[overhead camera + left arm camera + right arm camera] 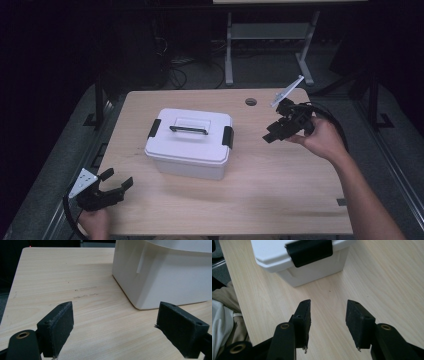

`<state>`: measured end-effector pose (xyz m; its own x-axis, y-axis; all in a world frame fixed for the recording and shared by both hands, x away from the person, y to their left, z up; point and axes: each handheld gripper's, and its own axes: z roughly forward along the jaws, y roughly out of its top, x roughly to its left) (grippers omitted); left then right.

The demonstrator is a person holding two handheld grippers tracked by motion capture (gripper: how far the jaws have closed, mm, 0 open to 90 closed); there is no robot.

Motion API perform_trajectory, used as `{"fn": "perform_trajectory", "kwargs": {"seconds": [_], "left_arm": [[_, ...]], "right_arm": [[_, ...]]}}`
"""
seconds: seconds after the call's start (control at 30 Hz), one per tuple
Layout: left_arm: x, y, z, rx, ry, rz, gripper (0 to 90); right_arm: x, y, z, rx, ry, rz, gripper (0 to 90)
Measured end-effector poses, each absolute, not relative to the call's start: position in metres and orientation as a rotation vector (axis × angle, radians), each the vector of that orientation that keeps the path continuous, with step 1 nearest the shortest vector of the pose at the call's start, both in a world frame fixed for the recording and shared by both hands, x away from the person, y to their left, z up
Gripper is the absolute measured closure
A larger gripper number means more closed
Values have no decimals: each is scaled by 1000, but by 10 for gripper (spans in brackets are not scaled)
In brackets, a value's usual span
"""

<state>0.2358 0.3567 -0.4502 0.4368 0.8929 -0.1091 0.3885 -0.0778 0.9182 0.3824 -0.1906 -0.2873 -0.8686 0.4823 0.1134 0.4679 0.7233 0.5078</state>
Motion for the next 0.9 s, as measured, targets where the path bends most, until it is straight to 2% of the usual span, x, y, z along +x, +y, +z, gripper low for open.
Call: {"fn": "perform_trajectory", "kwargs": {"seconds": [0.9], "left_arm": [[237, 355, -450, 1676, 1128, 613, 132]], "right_arm": [[369, -225, -320, 901, 2884, 868, 523]]}}
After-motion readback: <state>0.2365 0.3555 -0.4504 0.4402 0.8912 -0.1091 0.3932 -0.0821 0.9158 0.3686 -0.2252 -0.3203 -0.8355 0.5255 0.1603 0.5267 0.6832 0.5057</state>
